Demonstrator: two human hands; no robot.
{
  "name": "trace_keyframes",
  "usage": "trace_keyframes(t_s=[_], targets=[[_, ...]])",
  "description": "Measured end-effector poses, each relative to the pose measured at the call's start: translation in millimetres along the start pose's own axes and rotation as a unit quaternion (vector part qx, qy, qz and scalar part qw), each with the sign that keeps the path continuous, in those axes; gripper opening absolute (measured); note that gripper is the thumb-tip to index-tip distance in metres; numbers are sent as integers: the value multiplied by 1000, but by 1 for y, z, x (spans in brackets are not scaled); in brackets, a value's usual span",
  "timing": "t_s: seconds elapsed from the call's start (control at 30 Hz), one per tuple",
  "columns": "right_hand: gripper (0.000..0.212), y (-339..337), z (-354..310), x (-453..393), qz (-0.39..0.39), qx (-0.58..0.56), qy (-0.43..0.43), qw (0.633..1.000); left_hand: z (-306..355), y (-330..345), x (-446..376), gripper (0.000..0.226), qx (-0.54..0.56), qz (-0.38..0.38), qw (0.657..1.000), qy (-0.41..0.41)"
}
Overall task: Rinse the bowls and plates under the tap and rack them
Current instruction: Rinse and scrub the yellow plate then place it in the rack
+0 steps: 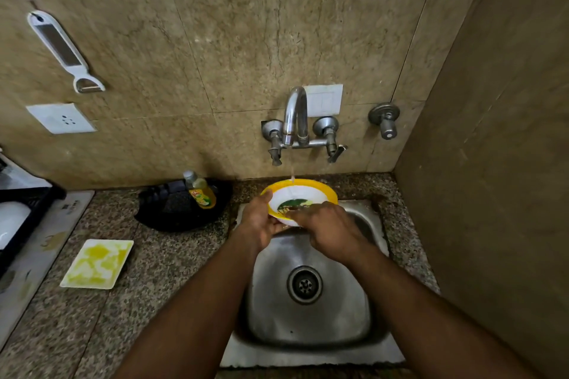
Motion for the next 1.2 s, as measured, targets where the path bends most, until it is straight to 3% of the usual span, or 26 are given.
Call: trace_keyframes(t_s=[0.17,0.3,0.43,0.57,0.67,0.73,0.8,0.83,0.97,1.07,1.1,1.2], targets=[[66,7,14,-4,-76,67,34,994,-8,-1,4,38,-5,7,998,55],[93,1,24,-9,-138,37,91,985,-12,1,11,33,1,-31,995,90],[88,-15,26,-17,-70,4,99,993,-16,0,9,35,20,-26,995,91],[61,-12,32,-22,87,-78,100,988,-27,-4,2,42,33,-7,995,93],[34,-22,41,-21,224,-198,192,935,-27,-6,-4,37,2,9,994,110],[15,-35,51,-27,293,-272,278,874,-22,-9,-8,27,-10,21,993,114],[22,-50,64,-37,310,-353,354,809,-15,-9,-9,22,-6,29,992,119],[28,-54,71,-43,296,-365,367,803,-12,-9,-10,24,-4,31,992,121],[25,-64,71,-68,231,-257,317,883,-10,-12,-14,30,-14,36,992,123],[33,-66,66,-66,202,-200,308,908,-14,-13,-19,33,-22,36,991,125],[39,-64,65,-63,184,-182,307,916,-15,-13,-21,33,-24,32,991,127],[92,-47,51,-49,132,-190,306,923,-19,-9,-23,33,-42,29,990,129]])
Point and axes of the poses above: each hand's wrist, its own x-axis away from the middle knuckle, its own y-axis out of the palm, z = x × y, the point moved 1 cm from there along -x, towards the middle knuckle, and after that the axes turned 15 degrees about -z, right-handed, at the moved point
